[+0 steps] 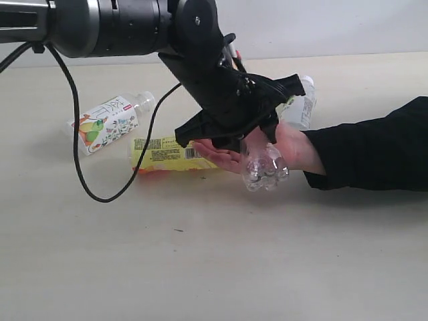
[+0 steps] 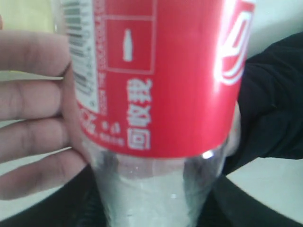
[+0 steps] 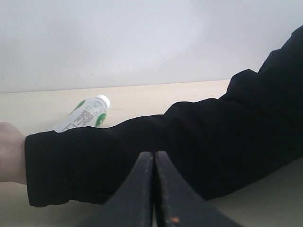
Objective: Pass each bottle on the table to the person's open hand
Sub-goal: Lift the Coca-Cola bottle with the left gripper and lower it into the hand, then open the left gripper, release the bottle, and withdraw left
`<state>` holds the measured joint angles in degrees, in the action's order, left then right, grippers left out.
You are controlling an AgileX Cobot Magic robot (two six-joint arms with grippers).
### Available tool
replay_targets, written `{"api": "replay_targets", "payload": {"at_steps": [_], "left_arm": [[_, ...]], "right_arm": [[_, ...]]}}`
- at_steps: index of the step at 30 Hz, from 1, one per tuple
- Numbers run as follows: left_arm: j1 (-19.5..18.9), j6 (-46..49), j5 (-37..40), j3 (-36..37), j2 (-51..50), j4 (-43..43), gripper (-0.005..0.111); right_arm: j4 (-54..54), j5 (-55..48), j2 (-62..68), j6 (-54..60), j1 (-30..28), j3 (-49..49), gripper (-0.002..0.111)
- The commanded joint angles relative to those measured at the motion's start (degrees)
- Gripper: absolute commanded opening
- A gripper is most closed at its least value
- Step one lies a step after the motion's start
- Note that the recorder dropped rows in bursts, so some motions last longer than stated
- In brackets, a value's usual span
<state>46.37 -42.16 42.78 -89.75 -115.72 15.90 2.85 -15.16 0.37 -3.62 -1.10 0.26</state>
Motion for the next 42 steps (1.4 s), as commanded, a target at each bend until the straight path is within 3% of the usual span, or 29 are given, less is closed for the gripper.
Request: {"api": "replay_targets", "payload": {"at_steps": [1,5,8,13,19,28,42], "left_arm": [[-1.3,0.1,-0.8,-0.4,-1.1,2.9,0.003],[-1.3,0.1,-1.9,-0.4,-1.6,2.9,0.015],[-1.8,0.1,-2.3,-0.4,-1.7,2.7,0.044],[-2.6,1.4,-2.6,-0.4,-1.7,2.2,0.058],[-3.0,6.6,-3.2,-0.4,-1.6,2.3,0.086],[-3.1,11.0,-0.9,-0.4,1.2,1.7,0.087],[-4.0,14.1,8.3,-0.4,7.6,-9.2,0.087]], "right_arm": [[0.1,0.3,-0.4,-0.1,-0.3,-0.3,0.0],[0.1,0.3,-0.4,-0.1,-0.3,-0.3,0.0],[0.1,0.3,-0.4,-0.1,-0.3,-0.3,0.0],[0.1,0.3,-0.4,-0.1,-0.3,-0.3,0.0],[0.1,0.3,-0.4,-0.1,-0.3,-0.3,0.0],[0.1,0.3,-0.4,-0.1,-0.3,-0.3,0.0],[0.1,0.3,-0.4,-0.1,-0.3,-0.3,0.0]]}}
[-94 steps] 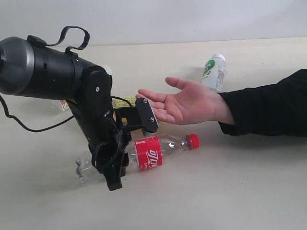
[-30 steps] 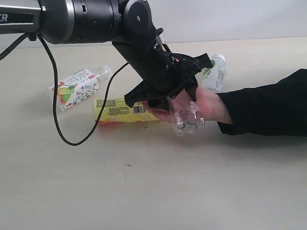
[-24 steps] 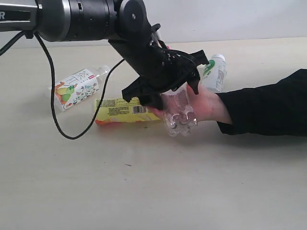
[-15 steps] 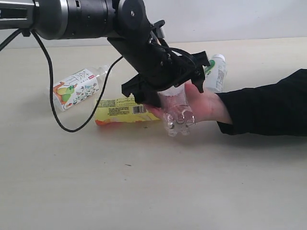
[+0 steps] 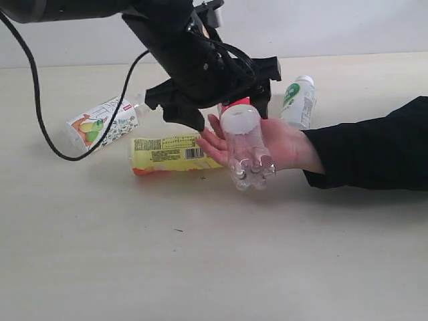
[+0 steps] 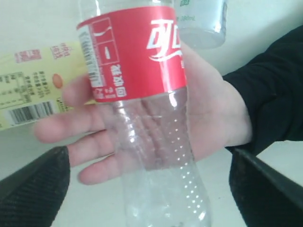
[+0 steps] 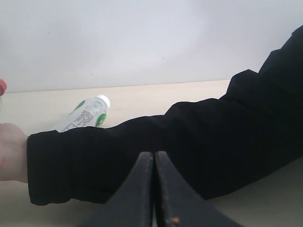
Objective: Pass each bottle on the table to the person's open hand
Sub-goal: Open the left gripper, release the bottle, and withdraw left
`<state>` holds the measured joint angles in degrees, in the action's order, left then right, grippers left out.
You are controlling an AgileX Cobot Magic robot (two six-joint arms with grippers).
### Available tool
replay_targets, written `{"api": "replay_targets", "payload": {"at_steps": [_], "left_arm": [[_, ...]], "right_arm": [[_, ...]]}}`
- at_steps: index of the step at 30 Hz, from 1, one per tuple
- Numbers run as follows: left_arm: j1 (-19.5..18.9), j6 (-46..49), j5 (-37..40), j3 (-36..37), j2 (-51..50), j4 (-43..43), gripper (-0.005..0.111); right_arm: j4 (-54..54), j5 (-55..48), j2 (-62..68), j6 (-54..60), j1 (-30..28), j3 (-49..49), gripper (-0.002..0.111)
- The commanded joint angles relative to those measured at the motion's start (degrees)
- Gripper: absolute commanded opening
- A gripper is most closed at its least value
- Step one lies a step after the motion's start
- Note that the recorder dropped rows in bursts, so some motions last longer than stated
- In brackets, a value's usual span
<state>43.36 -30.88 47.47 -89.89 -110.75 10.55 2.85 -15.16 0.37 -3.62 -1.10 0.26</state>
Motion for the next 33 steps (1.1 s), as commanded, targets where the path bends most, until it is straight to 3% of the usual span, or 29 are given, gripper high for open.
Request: {"api": "replay_targets", "payload": {"at_steps": [1,8,13,16,17,18,19,20,29,33], "left_arm": [[-1.2,4.0,4.7,-0.2,3.2,-4.6,0.087],[-1.4,9.6,16.1,-0.2,7.9,-15.5,0.081],[-1.4,13.7,21.7,-0.2,10.8,-19.7,0.064],[-1.4,17.1,22.5,0.7,13.3,-20.1,0.046],[-1.4,17.9,22.5,2.0,15.2,-20.7,0.031],[-1.4,18.4,22.5,2.7,16.0,-20.8,0.025],[-1.5,19.6,22.5,4.2,17.9,-21.4,0.007],[-1.5,20.2,22.5,5.1,18.9,-21.7,0.0],[-2.4,28.8,18.3,16.6,30.8,-25.1,0.0],[-7.2,29.1,17.9,18.6,33.2,-24.8,0.0]], "right_arm": [[0.1,0.3,-0.4,-0.1,-0.3,-0.3,0.0],[0.1,0.4,-0.4,-0.1,-0.3,-0.3,0.0],[0.1,0.4,-0.4,-0.1,-0.3,-0.3,0.0],[0.1,0.4,-0.4,-0.1,-0.3,-0.3,0.0],[0.1,0.4,-0.4,-0.1,-0.3,-0.3,0.0],[0.1,0.4,-0.4,-0.1,-0.3,-0.3,0.0],[0.1,0.4,-0.4,-0.1,-0.3,-0.3,0.0],[0.1,0.4,-0.4,-0.1,-0.3,-0.3,0.0],[0.1,0.4,-0.4,-0.1,-0.3,-0.3,0.0],[0.1,0.4,-0.4,-0.1,-0.3,-0.3,0.0]]}}
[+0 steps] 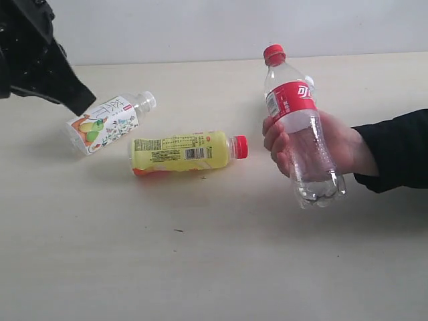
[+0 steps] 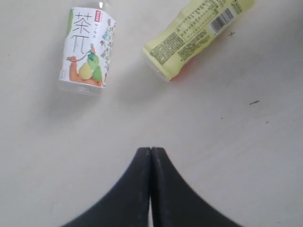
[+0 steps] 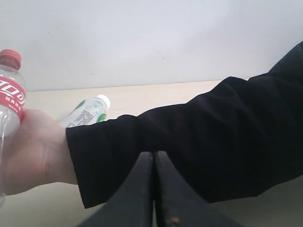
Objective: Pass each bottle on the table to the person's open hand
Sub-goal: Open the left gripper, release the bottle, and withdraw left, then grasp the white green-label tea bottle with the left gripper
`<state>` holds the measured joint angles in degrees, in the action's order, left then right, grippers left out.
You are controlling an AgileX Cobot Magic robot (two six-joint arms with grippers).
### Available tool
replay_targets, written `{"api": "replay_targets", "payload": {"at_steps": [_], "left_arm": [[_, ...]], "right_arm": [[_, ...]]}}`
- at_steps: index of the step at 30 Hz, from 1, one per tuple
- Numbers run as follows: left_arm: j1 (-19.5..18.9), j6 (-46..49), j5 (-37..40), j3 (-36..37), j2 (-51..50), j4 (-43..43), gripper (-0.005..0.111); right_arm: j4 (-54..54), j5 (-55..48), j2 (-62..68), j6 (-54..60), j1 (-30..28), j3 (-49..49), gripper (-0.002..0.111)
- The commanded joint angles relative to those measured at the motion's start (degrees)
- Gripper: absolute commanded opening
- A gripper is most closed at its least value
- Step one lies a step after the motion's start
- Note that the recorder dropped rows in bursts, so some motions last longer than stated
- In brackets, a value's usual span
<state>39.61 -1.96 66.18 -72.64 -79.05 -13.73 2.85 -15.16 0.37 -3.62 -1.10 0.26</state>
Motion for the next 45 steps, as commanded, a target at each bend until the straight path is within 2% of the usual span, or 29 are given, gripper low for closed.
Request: {"api": "replay_targets", "payload": {"at_steps": [1,6,13,23,27,30,32,35,37,42,45], "left_arm": [[-5.7,0.2,-0.8,2.1,1.7,-0.6,0.0],[-11.8,0.2,-3.5,5.3,1.7,-0.6,0.0],[-18.6,0.2,-15.4,9.4,1.6,-0.6,0.0],[-19.3,4.8,-26.2,9.5,-3.8,-0.7,0.0],[-19.3,4.8,-28.3,7.5,-8.4,-0.7,0.001],[-19.3,4.8,-27.4,3.9,-13.0,-0.4,0.011],[-19.3,5.2,-25.8,1.1,-16.5,-0.4,0.026],[-19.3,8.9,-22.6,-3.2,-21.5,-0.4,0.056],[-19.3,9.9,-20.8,-6.1,-24.7,-0.4,0.069],[-20.0,10.9,-18.6,-12.9,-31.6,0.2,0.064],[-21.1,13.7,-16.5,-17.2,-35.3,4.2,0.064]], "right_arm": [[0.1,0.4,-0.4,-0.1,-0.3,-0.3,0.0],[0.1,0.4,-0.4,-0.1,-0.3,-0.3,0.0],[0.1,0.4,-0.4,-0.1,-0.3,-0.3,0.0],[0.1,0.4,-0.4,-0.1,-0.3,-0.3,0.0],[0.1,0.3,-0.4,-0.1,-0.3,-0.3,0.0],[0.1,0.3,-0.4,-0.1,-0.3,-0.3,0.0],[0.1,0.3,-0.4,-0.1,-0.3,-0.3,0.0],[0.1,0.3,-0.4,-0.1,-0.3,-0.3,0.0],[0.1,0.3,-0.4,-0.1,-0.3,-0.3,0.0],[0.1,0.3,-0.4,-0.1,-0.3,-0.3,0.0],[0.1,0.3,-0.4,-0.1,-0.3,-0.3,0.0]]}}
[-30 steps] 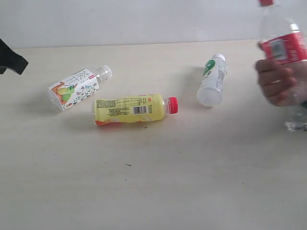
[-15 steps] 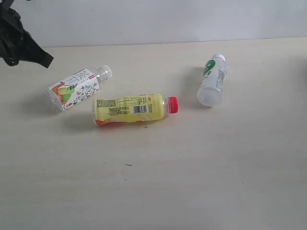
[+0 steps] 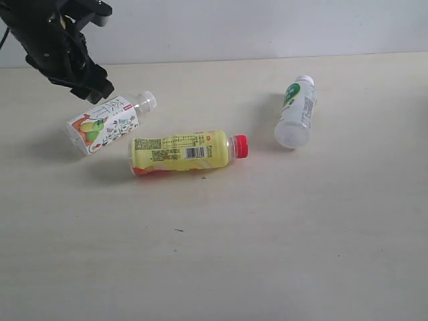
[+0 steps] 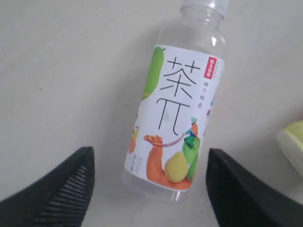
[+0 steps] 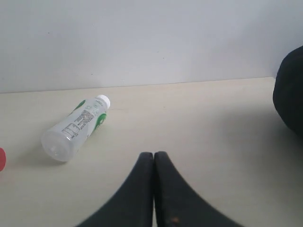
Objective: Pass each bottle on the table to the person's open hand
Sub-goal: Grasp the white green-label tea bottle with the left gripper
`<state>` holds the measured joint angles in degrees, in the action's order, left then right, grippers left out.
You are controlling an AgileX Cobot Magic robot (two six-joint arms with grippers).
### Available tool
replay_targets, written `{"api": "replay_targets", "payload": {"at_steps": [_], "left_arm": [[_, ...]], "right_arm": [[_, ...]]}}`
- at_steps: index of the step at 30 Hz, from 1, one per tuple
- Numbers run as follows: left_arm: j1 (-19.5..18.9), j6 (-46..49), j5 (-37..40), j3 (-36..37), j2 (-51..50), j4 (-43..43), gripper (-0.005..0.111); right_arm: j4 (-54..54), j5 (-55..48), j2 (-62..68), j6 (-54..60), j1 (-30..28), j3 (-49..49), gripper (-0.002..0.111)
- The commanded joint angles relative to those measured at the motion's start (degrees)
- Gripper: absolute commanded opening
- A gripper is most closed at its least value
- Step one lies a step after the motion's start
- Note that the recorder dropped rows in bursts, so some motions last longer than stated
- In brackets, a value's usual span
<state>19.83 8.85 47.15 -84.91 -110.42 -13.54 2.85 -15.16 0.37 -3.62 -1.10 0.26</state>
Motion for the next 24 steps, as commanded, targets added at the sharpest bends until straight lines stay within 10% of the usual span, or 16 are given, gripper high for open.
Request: {"api": "replay_targets", "payload": {"at_steps": [1,6,24], "left_arm": [[-1.9,5.8,4.0,-6.5,-5.1,6.7,0.064],[-4.9,20.8,10.3,-11.7,-8.9,21.1,0.065],[-7.3,21.2,6.7,-12.6,-15.5,20.0,0.088]], "right_arm": [[0.1,0.3,-0.4,-0.1,-0.3,-0.3,0.0],[0.1,0.3,-0.4,-0.1,-0.3,-0.3,0.0],[0.1,0.3,-0.4,-0.1,-0.3,-0.3,0.0]]}}
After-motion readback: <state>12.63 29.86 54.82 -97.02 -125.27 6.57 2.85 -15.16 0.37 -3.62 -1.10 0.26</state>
